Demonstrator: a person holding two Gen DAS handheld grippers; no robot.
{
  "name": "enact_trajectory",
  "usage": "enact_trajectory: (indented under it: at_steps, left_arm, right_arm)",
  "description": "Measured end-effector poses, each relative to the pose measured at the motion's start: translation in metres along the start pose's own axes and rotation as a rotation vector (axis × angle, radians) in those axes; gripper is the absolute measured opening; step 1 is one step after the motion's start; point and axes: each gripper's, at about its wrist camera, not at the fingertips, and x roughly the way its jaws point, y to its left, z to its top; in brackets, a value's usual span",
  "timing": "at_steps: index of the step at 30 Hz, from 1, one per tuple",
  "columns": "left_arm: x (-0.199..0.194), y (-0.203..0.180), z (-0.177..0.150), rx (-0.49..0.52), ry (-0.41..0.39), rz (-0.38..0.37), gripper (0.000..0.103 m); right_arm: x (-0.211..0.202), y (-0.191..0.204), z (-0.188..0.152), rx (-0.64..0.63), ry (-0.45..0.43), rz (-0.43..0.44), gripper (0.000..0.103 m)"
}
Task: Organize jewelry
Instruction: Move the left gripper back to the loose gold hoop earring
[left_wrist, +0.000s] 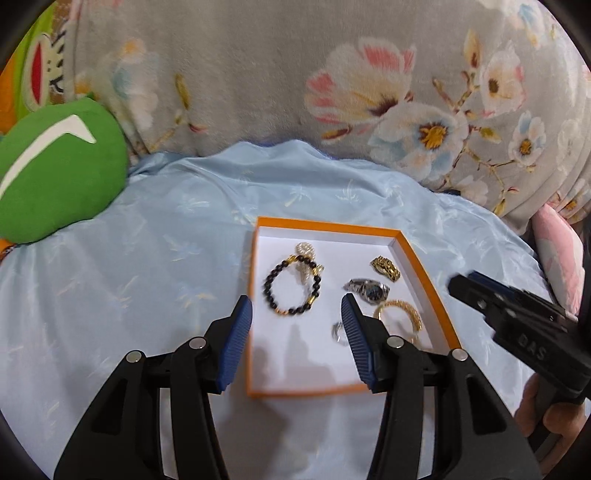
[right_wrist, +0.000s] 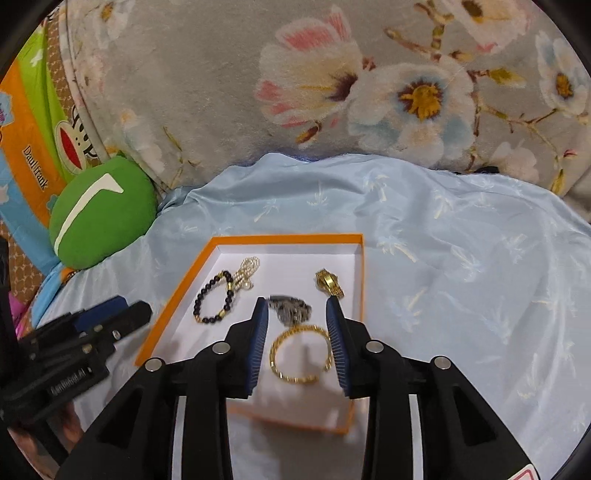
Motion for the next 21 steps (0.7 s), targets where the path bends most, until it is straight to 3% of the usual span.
enact_trajectory:
  at_steps: [6, 10, 14, 21]
  left_arm:
    - [-0.055, 0.008, -0.058, 0.012, 0.019, 0.035, 0.049]
    - [-0.073, 0.003, -0.100, 0.022, 0.074, 0.020, 0.055]
    - [-0.087, -0.007, -0.130, 0.021, 0.102, 0.004, 0.055]
    - [-0.099, -0.016, -0.152, 0.050, 0.105, 0.028, 0.060]
  right_arm:
    - [-0.061, -0.009, -0.082, 0.044, 0.040, -0.043, 0.040]
    - [-0.083, -0.008, -0.129, 0.055, 0.084, -0.069, 0.040]
    - [-0.095, -0.002, -0.148, 0.059, 0.093, -0.063, 0.040]
    - [-0.097, 0.008, -0.156, 0.050, 0.110, -0.059, 0.040]
